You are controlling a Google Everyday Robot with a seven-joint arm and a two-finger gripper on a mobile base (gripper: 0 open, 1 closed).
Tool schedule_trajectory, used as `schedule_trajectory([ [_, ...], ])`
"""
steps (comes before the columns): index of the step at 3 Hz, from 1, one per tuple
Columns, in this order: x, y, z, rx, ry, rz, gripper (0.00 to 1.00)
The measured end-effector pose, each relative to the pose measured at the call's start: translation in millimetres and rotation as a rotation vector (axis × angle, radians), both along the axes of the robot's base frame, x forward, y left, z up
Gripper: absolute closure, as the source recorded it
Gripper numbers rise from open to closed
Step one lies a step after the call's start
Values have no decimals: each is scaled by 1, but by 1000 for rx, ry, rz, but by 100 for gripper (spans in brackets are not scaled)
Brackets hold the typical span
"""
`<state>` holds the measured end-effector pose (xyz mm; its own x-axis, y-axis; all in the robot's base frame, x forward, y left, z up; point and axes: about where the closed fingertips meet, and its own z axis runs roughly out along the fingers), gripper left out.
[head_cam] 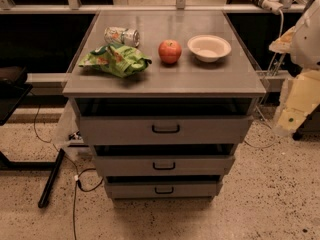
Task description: Open bottom drawer
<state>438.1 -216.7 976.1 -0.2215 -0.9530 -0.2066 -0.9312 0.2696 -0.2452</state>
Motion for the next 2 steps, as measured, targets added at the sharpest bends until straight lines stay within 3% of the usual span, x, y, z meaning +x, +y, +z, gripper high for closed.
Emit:
schedule_trajectory([
  [2, -3, 5, -2, 3, -15, 14, 0],
])
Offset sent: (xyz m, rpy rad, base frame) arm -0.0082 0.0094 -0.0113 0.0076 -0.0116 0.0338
